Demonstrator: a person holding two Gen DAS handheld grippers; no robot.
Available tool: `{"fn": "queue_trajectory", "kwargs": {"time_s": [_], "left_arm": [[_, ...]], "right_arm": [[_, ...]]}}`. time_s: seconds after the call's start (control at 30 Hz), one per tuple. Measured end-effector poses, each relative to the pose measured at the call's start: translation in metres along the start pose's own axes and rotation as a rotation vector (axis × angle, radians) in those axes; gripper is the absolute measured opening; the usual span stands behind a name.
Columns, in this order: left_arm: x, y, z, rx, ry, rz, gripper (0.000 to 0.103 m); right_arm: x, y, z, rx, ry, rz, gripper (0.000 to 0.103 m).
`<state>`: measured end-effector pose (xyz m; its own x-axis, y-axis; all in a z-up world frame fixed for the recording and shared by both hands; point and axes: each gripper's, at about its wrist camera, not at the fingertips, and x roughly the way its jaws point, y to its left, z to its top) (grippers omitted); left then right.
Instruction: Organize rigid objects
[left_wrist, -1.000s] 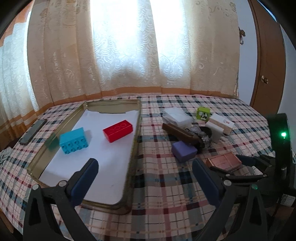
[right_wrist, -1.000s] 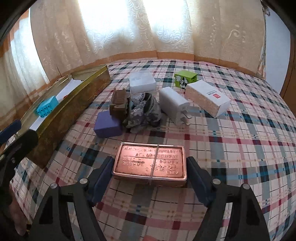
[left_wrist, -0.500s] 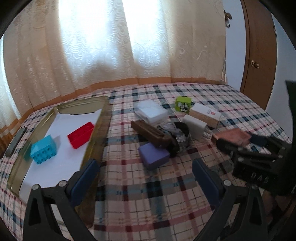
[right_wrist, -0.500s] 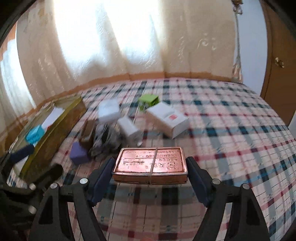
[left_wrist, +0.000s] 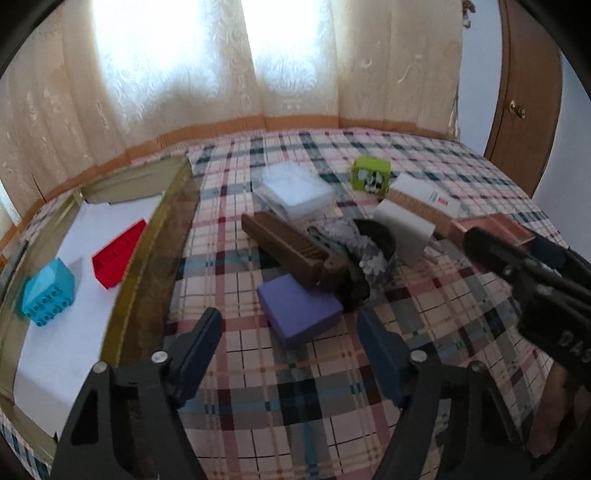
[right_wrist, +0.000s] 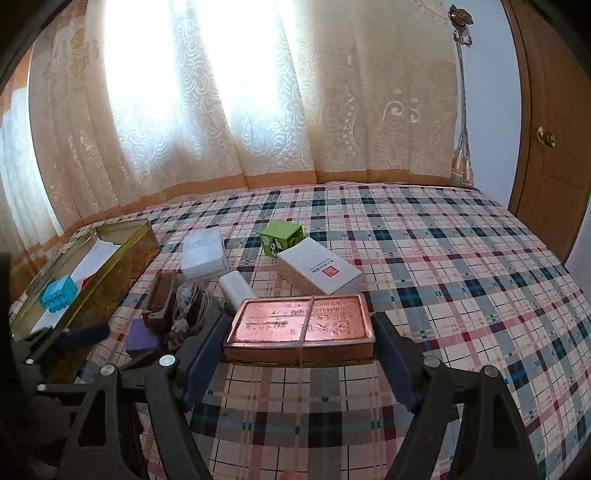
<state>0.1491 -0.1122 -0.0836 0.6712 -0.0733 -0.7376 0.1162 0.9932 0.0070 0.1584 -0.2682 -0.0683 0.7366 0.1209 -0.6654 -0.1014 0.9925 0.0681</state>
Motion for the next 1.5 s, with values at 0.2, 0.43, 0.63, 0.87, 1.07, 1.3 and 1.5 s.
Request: {"fn": "queue_trajectory", "kwargs": {"time_s": [0.2,0.43,0.63,0.87,1.07,1.3,1.5], "left_arm": [[0.014,0.000,0.008,0.005,0.037,-0.016,0.074],[0.022,0.000,0.011,-0.001,0.056,-0.032,0.058],[0.020,0.006,0.012,-0.026,0.045,-0.053,0.051],[0.007,0.011,0.008,-0.049,-0.004,-0.050,0.051],[-0.007,0.012,0.006,-0.056,-0.074,-0.019,0.051],[-0.020,0.013,0.004,-0.060,-0.143,0.017,0.051],[-0.032,0.015,0.001,-0.068,-0.208,0.042,0.051]], "right_arm": [[-0.002,-0.003,0.000,0.012,-0.009,0.001,0.080],[-0.001,-0.004,0.000,0.021,-0.001,0.006,0.079],[-0.002,-0.004,0.000,0.021,-0.011,0.005,0.079],[-0.008,-0.004,-0.001,0.020,-0.039,0.004,0.079],[-0.016,-0.003,-0.001,0.015,-0.083,0.006,0.079],[-0.022,-0.001,-0.001,0.003,-0.117,-0.003,0.079],[-0.029,0.001,-0.002,-0.005,-0.150,-0.009,0.079]]}}
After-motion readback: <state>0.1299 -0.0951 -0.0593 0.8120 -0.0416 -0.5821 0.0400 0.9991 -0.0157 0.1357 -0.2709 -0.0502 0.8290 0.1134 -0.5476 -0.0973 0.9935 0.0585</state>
